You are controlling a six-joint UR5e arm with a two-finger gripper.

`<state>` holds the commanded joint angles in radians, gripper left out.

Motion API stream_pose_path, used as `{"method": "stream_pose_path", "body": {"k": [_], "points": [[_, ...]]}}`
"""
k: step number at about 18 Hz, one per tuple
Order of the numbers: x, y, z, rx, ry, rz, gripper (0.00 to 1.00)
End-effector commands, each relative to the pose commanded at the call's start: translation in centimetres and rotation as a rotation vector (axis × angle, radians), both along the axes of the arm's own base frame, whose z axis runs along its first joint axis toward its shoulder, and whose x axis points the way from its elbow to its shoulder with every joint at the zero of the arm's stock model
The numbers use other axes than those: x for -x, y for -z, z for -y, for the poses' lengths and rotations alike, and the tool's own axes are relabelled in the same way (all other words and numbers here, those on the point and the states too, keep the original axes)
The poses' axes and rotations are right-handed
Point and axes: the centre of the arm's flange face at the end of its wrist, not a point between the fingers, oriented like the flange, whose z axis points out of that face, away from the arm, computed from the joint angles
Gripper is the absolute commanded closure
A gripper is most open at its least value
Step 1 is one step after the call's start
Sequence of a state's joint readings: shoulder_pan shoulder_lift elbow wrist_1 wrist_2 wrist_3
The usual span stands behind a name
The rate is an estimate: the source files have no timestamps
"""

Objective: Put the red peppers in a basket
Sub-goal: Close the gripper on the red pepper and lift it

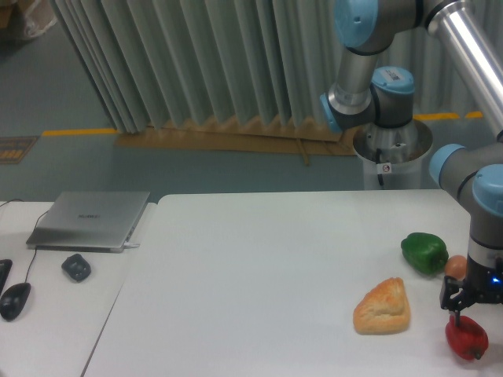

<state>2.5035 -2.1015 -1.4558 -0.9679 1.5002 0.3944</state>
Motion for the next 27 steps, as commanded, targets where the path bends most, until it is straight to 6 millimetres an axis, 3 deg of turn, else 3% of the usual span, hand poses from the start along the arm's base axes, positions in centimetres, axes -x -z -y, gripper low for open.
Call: {"method": "stream_pose_path", "body": {"k": [4,24,27], "points": [[-0.4,0.6,-1.0,0.003,-0.009,0.006,0.0],[-0.1,1.8,-1.0,0.052,0.0,-0.013,0.0],[-0.6,1.9,-1.5,0.057,0.01,-0.016,0.04]]}}
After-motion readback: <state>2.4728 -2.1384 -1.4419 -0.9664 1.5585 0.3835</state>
